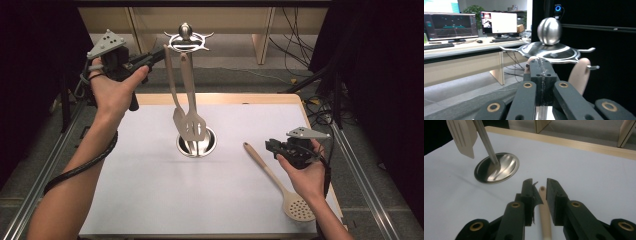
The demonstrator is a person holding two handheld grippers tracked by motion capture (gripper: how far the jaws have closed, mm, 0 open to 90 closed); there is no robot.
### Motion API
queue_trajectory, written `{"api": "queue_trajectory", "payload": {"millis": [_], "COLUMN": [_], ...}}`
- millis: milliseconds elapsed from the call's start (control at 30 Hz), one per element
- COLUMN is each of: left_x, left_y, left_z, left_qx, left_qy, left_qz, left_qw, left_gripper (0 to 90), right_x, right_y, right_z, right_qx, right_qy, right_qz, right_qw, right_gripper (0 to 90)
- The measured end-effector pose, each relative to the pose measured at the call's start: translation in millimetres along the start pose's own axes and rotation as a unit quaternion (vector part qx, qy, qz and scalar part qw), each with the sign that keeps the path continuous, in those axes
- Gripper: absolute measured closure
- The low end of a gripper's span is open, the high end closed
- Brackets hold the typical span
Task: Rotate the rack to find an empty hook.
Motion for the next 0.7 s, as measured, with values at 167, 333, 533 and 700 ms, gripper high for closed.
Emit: {"api": "queue_trajectory", "payload": {"millis": [167, 333, 533, 700], "left_x": [7.8, 12.4, 21.6, 25.7], "left_y": [2.8, 2.7, 5.6, 6.4], "left_z": [4.9, 10.0, 18.1, 23.6], "left_qx": [-0.002, 0.006, 0.014, 0.018], "left_qy": [0.007, 0.016, 0.013, 0.014], "left_qz": [0.007, -0.01, 0.003, 0.0], "left_qw": [1.0, 0.9998, 0.9998, 0.9997], "left_gripper": [89.4, 89.5, 89.4, 89.4], "right_x": [2.0, -1.0, 3.4, 3.3], "right_y": [0.1, 0.5, -0.4, -0.6], "right_z": [0.8, -0.5, 0.9, 2.9], "right_qx": [0.003, 0.007, 0.014, 0.005], "right_qy": [0.009, -0.007, 0.005, 0.003], "right_qz": [0.014, -0.006, 0.02, 0.021], "right_qw": [0.9999, 0.9999, 0.9997, 0.9998], "right_gripper": [77.1, 76.9, 76.5, 76.3]}}
Point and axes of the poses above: each handheld gripper's, and its own axes: z roughly forward along the jaws, y roughly out of its top, x roughly to its left, the point moved 3 cm from there along z, roughly forward along the jaws
